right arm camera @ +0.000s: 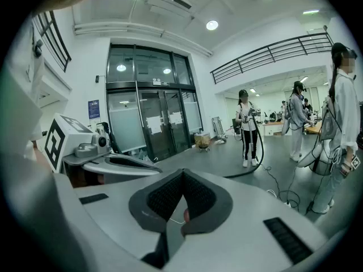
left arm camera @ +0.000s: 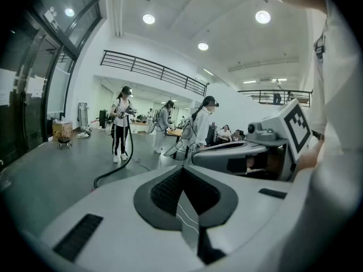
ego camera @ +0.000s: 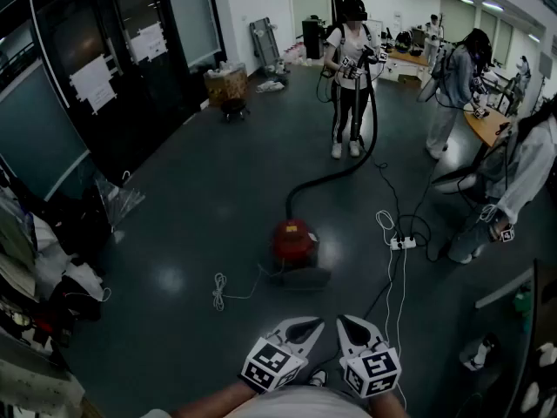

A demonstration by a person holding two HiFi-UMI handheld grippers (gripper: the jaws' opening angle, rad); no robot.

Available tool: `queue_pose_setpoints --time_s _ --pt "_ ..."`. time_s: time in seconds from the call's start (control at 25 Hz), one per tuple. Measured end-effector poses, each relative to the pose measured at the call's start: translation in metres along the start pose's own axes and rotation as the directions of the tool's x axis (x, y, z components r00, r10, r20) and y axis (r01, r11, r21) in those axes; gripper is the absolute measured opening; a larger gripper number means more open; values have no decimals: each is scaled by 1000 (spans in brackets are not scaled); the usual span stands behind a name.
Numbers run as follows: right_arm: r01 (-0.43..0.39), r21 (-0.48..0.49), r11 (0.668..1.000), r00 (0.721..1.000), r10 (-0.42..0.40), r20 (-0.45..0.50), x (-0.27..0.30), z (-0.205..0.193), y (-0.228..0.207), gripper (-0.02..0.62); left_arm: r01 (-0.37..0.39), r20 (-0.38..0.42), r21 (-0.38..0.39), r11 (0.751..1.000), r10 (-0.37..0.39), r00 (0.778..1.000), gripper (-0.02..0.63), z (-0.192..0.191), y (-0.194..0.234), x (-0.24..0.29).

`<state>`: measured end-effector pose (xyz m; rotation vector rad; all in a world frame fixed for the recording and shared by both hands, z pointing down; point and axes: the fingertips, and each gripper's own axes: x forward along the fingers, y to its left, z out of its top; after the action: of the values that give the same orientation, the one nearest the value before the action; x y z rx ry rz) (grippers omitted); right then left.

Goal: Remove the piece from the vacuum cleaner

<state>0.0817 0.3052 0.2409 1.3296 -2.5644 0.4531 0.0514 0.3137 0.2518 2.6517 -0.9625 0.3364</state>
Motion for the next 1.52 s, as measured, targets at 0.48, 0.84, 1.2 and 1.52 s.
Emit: queue_pose_setpoints --time_s 0.48,0.84,1.2,1.52 --pt "-38 19 999 999 38 -11 -9 -8 -8 15 -8 -13 -2 1000 8 1000 6 -8 -13 11" --pt "-89 6 996 996 89 -6 -7 -17 -21 17 -60 -47 -14 998 59 997 6 -27 -6 20" --pt "-114 11 993 993 114 -20 11 -28 -55 17 -151 -75 -53 987 147 986 5 -41 20 36" --pt "-127 5 992 991 128 -45 51 -27 -61 17 -169 -104 -47 984 164 981 5 -47 58 48"
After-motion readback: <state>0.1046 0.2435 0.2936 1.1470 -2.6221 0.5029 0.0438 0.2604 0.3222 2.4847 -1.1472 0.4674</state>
